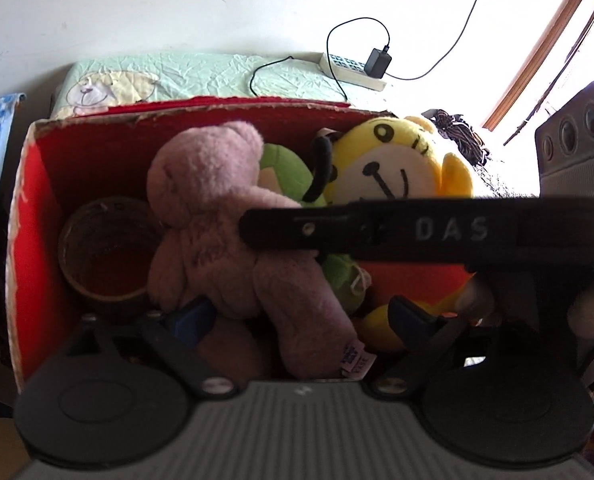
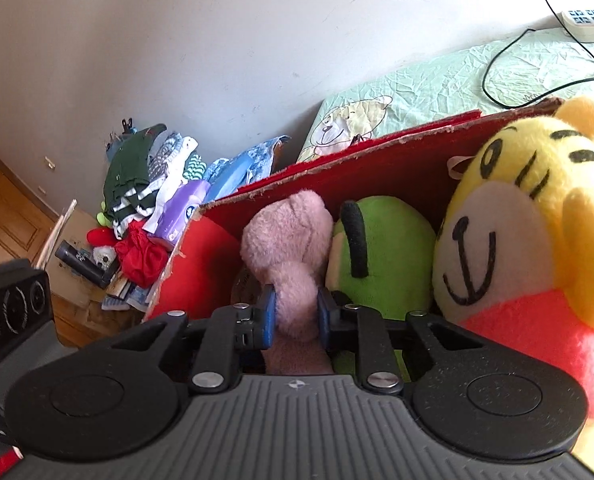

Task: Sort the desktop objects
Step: 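Lower the mauve teddy bear into the box beside the green plush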

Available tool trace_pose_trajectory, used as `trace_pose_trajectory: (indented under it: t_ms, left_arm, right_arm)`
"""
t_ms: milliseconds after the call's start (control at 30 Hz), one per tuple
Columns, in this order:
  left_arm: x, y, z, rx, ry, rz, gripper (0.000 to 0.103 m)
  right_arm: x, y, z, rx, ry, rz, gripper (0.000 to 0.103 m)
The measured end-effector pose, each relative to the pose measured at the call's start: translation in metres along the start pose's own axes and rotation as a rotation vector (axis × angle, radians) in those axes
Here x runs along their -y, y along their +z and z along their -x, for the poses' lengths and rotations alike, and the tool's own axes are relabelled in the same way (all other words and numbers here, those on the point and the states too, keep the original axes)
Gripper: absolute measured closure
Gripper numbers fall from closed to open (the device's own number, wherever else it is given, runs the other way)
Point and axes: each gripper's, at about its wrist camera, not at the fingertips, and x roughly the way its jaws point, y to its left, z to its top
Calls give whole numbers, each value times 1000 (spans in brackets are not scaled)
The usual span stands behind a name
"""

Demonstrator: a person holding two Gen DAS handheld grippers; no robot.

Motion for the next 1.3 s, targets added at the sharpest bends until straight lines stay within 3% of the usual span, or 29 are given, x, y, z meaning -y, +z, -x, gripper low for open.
trace_pose_trajectory:
  t_ms: [267,700,900,1067,1300]
  left_arm:
    - [-1,-1,0,-2,9,22,10]
    - [-1,-4,9,31,48,41,11]
    - [-1,-5,15,61,58,49,11]
    - [2,-8,18,60,107,32,24]
    - [5,-8,18,42,121,32,24]
  right_arm:
    - [-6,4,-6,-39,-36,59,83]
    - [10,-3,4,-37,38,-69,81]
    - [2,-5,13,-20,22,-36,80]
    - [-1,-5,19,3,14,-28,79]
    - [2,-8,29,17,15,-58,78]
